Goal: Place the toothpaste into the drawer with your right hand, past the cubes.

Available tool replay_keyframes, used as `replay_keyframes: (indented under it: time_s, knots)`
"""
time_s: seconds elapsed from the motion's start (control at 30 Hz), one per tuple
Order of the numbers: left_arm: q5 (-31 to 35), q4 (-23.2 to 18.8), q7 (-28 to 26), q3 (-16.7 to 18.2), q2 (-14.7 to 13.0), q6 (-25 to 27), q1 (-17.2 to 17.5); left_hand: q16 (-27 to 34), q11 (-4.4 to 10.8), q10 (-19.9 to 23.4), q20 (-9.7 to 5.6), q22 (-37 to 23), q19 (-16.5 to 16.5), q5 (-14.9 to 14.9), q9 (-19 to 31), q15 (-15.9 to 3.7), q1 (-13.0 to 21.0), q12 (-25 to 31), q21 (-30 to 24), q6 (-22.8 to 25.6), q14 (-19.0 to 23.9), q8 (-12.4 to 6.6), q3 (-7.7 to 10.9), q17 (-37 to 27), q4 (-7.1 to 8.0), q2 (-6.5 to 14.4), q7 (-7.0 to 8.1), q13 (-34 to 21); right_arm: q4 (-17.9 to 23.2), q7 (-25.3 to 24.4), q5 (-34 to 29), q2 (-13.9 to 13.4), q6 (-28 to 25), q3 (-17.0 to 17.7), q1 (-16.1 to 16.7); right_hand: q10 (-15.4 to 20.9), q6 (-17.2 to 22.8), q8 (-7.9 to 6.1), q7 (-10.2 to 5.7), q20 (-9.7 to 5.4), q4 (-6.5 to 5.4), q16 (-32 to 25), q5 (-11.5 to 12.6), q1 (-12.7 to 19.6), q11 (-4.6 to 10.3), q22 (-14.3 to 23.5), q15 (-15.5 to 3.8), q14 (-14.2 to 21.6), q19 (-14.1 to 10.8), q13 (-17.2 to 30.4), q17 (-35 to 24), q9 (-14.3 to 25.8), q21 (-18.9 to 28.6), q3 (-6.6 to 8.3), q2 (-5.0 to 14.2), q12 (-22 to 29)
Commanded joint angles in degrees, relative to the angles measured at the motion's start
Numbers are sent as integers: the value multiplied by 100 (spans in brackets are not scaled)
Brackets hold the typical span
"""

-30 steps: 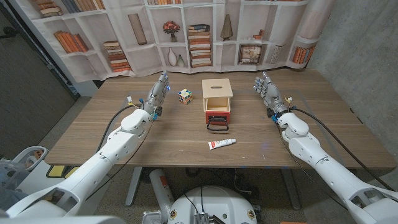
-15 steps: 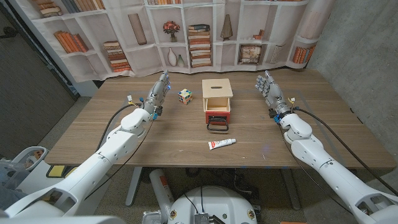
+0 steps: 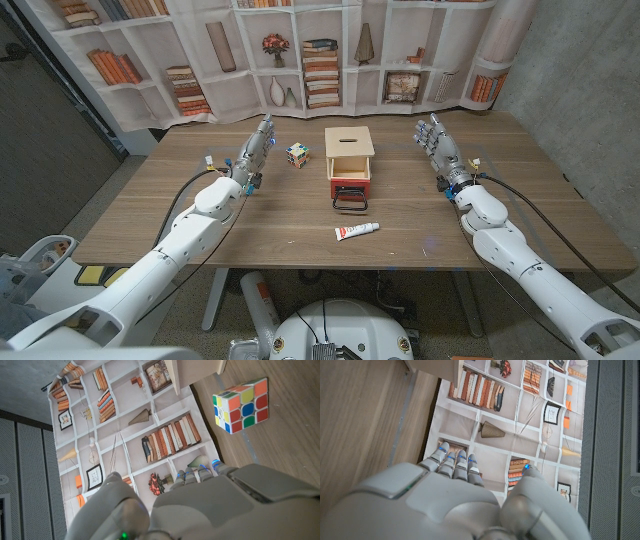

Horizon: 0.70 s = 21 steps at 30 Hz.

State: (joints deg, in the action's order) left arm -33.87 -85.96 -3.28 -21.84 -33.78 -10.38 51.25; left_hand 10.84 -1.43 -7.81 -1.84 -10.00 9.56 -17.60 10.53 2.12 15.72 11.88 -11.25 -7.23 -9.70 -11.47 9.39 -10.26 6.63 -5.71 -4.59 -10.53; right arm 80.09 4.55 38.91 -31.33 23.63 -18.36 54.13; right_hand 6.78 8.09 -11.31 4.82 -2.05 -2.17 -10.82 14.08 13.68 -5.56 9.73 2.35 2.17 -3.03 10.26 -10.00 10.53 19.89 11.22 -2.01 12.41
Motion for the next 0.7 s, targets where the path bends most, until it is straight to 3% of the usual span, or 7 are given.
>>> replay_keyframes:
  time_s: [0.03, 0.7]
  knots:
    - [27, -55, -77, 104, -11, -253, 159, 41, 17, 61, -133, -31, 286, -40, 15, -7, 50, 47, -39, 77, -192, -70, -3, -8, -25, 61, 5, -11, 161, 171, 129, -83, 144, 90, 214, 73, 73, -36, 3, 1, 21, -23, 42, 62, -13, 32, 32, 19, -41, 28, -22, 20, -5, 11, 7, 29]
    - [-9, -136, -47, 121, -91, -117, 166, 38, 36, 143, -134, -30, 235, -50, 12, -35, 81, 57, -48, 166, -119, -75, -23, -5, -40, 87, 10, -11, 354, 293, 170, -169, 324, 157, 462, 147, 140, -47, -23, -7, 63, -30, 41, 110, 20, 34, 19, 83, -115, 29, -23, 21, -34, 16, 19, 45]
